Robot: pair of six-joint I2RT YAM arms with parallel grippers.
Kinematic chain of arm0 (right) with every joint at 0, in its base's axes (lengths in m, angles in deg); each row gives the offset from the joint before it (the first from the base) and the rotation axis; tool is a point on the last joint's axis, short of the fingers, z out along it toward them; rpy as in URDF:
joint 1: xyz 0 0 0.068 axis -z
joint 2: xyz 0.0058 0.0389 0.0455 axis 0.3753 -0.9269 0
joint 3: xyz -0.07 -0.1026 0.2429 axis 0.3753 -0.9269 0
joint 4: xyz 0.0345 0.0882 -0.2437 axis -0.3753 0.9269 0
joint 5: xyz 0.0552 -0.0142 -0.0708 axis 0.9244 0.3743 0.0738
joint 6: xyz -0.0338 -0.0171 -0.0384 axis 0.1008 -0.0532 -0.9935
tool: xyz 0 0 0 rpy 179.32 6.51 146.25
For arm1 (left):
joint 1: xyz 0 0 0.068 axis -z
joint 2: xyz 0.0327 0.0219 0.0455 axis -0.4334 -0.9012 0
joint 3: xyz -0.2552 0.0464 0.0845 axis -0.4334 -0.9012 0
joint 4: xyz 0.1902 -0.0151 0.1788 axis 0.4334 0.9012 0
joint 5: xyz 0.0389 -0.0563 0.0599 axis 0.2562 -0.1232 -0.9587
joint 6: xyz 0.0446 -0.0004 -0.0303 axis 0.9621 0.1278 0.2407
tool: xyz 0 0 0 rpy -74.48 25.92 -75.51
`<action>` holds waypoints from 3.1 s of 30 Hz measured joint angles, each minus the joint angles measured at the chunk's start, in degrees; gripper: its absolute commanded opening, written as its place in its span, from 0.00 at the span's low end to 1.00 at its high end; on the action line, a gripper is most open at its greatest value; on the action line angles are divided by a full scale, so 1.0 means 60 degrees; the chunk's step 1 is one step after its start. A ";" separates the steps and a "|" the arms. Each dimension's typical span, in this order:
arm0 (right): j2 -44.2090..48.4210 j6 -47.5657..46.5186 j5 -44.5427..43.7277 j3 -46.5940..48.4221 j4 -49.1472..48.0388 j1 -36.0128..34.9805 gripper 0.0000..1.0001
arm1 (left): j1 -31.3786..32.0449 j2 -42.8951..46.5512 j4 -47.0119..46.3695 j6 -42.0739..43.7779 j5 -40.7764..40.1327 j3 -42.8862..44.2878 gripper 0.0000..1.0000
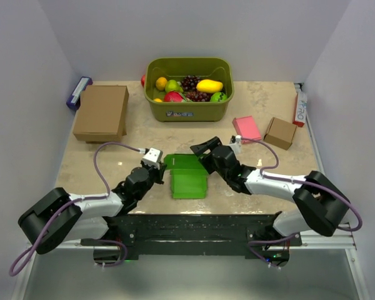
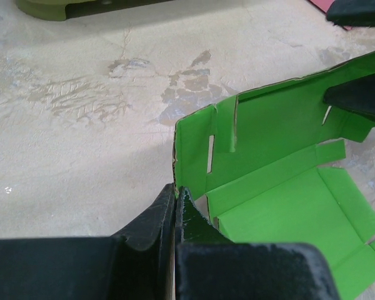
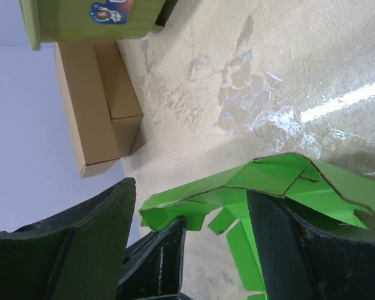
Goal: Fold the paper box
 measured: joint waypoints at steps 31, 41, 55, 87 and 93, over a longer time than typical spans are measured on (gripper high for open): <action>-0.1851 0.0321 0.0430 -0.0255 -0.2597 0.0033 0.15 | 0.0106 0.0098 -0.0364 0.0215 0.0339 -0.0291 0.40; -0.1847 0.0270 0.0444 -0.0561 -0.2885 0.0033 0.05 | 0.0106 0.1676 0.0874 0.0091 0.1421 -0.0106 0.75; -0.1421 0.0200 0.0441 -0.1016 -0.3402 0.0033 0.02 | -0.0098 0.3705 0.3067 -0.1654 0.0510 -0.0430 0.83; -0.1421 -0.0018 0.0448 -0.1151 -0.3679 0.0047 0.02 | -0.0280 -0.1530 -0.0678 0.0433 0.3184 0.0237 0.39; -0.1421 -0.0051 0.0448 -0.1151 -0.3679 0.0051 0.02 | -0.0277 -0.1698 -0.0896 0.0474 0.3432 0.0284 0.38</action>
